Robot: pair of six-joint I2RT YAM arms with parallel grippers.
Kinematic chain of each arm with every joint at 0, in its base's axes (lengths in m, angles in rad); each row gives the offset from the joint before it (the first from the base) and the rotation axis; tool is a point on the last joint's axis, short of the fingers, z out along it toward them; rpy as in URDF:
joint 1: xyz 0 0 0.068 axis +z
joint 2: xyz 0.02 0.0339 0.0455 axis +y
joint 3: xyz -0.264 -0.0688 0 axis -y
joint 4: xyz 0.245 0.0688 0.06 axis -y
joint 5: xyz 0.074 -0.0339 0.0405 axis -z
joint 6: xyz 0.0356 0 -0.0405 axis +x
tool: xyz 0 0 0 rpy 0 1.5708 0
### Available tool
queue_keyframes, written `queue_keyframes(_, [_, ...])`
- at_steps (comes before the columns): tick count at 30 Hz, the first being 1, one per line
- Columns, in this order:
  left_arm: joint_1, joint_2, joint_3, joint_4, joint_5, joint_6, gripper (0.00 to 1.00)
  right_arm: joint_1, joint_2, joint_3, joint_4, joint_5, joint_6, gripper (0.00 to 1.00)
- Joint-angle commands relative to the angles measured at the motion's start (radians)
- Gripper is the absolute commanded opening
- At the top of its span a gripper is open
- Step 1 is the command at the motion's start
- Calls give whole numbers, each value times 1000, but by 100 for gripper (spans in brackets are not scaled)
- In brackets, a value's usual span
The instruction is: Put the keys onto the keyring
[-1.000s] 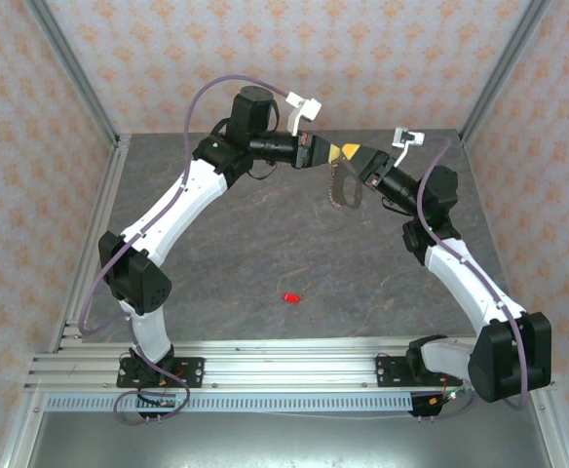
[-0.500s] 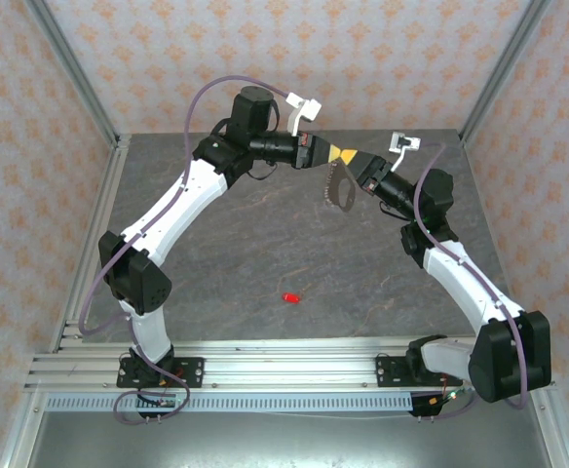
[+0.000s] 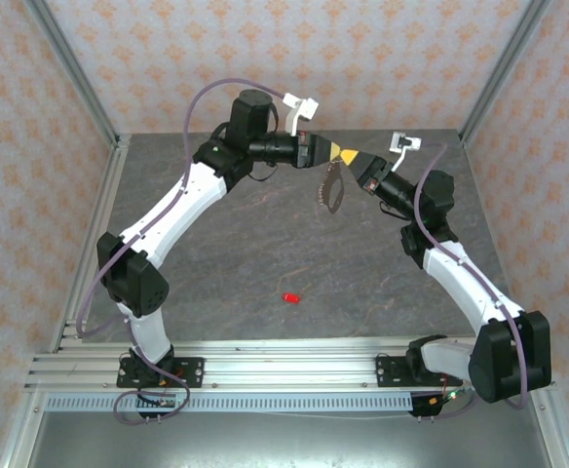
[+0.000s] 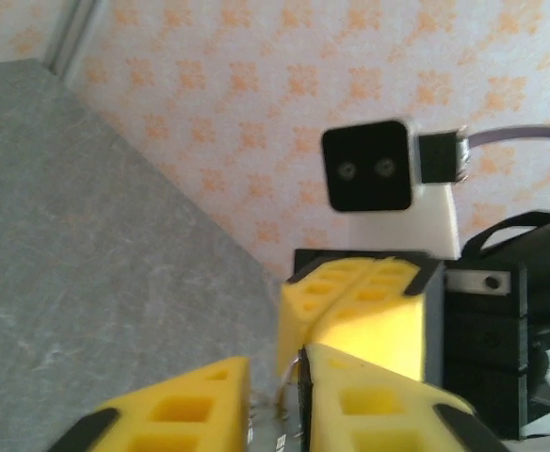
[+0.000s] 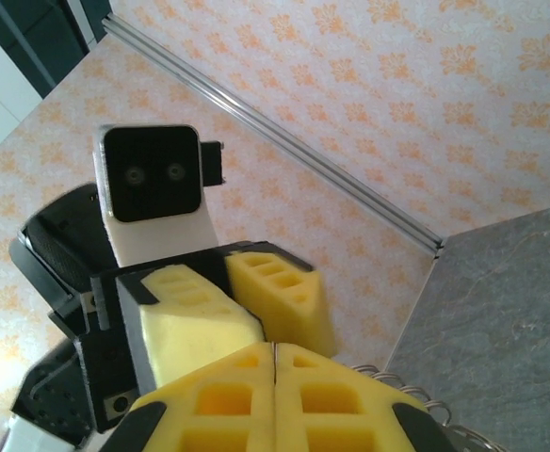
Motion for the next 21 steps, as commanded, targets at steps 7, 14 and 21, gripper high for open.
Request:
queue_keyframes(7, [-3,-243,-423,595,-385,-443,50,24,5,-30,180,69,85,0])
queue_keyframes(14, [-56,-266,-509,708,-438,-496,42,49,44,-33,253,112,128,0])
queue_keyframes(21, [-92,-242,-512,736,-447,-510,40,56,56,-38,279,140,150,0])
